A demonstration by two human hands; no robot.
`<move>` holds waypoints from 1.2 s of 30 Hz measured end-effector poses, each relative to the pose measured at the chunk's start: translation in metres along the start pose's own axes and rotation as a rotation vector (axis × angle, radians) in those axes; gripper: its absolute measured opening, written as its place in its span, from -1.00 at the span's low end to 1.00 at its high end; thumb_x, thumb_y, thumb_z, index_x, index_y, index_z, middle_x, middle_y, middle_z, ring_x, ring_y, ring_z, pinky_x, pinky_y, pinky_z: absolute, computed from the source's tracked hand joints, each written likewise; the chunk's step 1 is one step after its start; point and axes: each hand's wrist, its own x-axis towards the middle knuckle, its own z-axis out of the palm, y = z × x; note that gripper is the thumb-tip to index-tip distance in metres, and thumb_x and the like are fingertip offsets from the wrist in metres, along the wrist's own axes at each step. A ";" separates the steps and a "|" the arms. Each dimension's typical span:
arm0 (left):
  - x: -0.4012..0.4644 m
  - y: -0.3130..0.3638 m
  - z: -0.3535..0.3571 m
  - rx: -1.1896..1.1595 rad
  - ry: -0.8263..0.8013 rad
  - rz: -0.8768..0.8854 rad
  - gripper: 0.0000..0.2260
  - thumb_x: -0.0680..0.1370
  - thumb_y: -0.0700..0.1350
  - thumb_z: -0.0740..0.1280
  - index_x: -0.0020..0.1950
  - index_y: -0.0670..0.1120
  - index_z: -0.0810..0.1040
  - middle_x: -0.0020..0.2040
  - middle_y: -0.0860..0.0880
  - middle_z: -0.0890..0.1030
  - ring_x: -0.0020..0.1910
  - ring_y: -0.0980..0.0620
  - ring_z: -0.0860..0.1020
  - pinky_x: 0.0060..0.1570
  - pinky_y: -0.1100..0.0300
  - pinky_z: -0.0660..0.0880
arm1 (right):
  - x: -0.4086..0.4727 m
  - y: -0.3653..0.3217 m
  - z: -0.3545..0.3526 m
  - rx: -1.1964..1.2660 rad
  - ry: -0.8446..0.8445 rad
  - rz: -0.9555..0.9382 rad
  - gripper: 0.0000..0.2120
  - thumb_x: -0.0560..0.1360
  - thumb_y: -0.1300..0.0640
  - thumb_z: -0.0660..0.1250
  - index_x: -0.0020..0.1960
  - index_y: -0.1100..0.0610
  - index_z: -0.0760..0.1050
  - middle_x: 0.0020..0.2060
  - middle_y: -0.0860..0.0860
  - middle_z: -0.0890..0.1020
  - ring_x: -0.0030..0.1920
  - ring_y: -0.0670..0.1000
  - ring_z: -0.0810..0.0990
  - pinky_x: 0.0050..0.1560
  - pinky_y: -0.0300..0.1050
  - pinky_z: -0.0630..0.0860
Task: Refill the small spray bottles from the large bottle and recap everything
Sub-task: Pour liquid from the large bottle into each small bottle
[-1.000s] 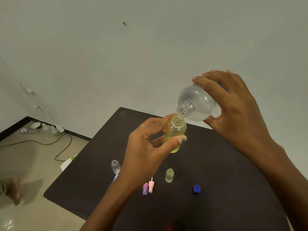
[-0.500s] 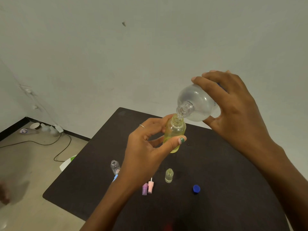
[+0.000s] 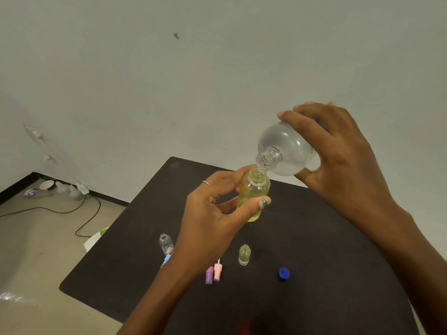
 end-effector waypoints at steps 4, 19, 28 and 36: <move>0.001 -0.001 0.001 0.001 -0.003 0.005 -0.68 0.37 -0.07 0.42 0.11 -0.05 0.60 0.02 0.05 0.62 0.08 0.13 0.58 -0.02 0.36 0.54 | -0.001 0.000 -0.001 -0.004 0.000 0.009 -0.40 0.32 0.25 0.53 0.32 0.14 0.44 0.21 0.15 0.50 0.23 0.13 0.38 0.27 0.01 0.34; 0.001 0.001 0.004 -0.005 -0.007 0.017 -0.69 0.37 -0.06 0.42 0.10 -0.01 0.59 0.01 0.04 0.62 0.05 0.17 0.58 -0.06 0.42 0.51 | -0.002 0.002 -0.003 -0.004 0.009 0.005 -0.42 0.33 0.24 0.51 0.32 0.16 0.44 0.20 0.16 0.50 0.22 0.12 0.37 0.32 0.03 0.29; 0.002 0.003 0.005 -0.012 -0.003 0.017 -0.72 0.37 -0.07 0.42 0.07 0.05 0.59 0.01 0.08 0.62 0.06 0.17 0.58 -0.05 0.43 0.51 | -0.002 0.003 -0.004 -0.010 0.008 0.000 -0.42 0.34 0.23 0.52 0.32 0.16 0.44 0.20 0.16 0.50 0.23 0.11 0.35 0.33 0.03 0.29; 0.003 0.002 0.005 -0.014 -0.002 0.011 -0.71 0.38 -0.11 0.43 0.10 -0.06 0.61 0.01 0.09 0.63 0.08 0.14 0.58 0.02 0.30 0.56 | -0.002 0.004 -0.004 -0.009 0.001 0.006 -0.40 0.33 0.22 0.52 0.33 0.14 0.43 0.20 0.15 0.50 0.23 0.18 0.41 0.31 0.00 0.30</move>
